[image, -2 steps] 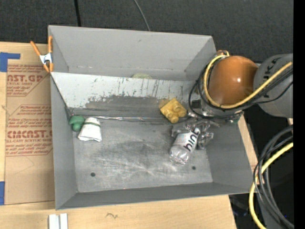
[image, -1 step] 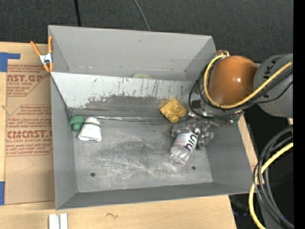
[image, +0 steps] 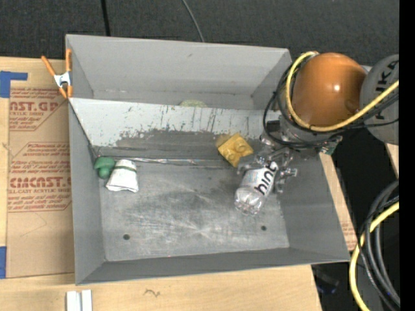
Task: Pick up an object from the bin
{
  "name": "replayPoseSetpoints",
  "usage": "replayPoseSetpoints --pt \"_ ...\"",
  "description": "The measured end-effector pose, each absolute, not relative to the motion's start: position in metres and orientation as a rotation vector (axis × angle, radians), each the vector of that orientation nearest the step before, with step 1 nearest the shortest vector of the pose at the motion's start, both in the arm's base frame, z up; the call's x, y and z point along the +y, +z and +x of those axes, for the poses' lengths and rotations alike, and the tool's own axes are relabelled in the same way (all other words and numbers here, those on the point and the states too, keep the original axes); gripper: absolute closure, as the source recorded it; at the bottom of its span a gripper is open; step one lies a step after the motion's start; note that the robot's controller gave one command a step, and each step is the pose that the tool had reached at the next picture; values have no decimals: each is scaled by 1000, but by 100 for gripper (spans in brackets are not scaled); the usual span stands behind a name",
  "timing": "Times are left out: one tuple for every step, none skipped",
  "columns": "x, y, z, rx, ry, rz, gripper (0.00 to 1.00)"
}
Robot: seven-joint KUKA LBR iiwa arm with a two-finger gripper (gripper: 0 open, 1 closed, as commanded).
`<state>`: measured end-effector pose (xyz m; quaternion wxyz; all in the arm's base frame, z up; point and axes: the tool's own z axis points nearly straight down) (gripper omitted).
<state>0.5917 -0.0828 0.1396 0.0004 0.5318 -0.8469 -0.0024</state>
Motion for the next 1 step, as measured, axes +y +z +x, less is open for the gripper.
replayPoseSetpoints --pt "-60 193 550 -2656 -4 1677 100"
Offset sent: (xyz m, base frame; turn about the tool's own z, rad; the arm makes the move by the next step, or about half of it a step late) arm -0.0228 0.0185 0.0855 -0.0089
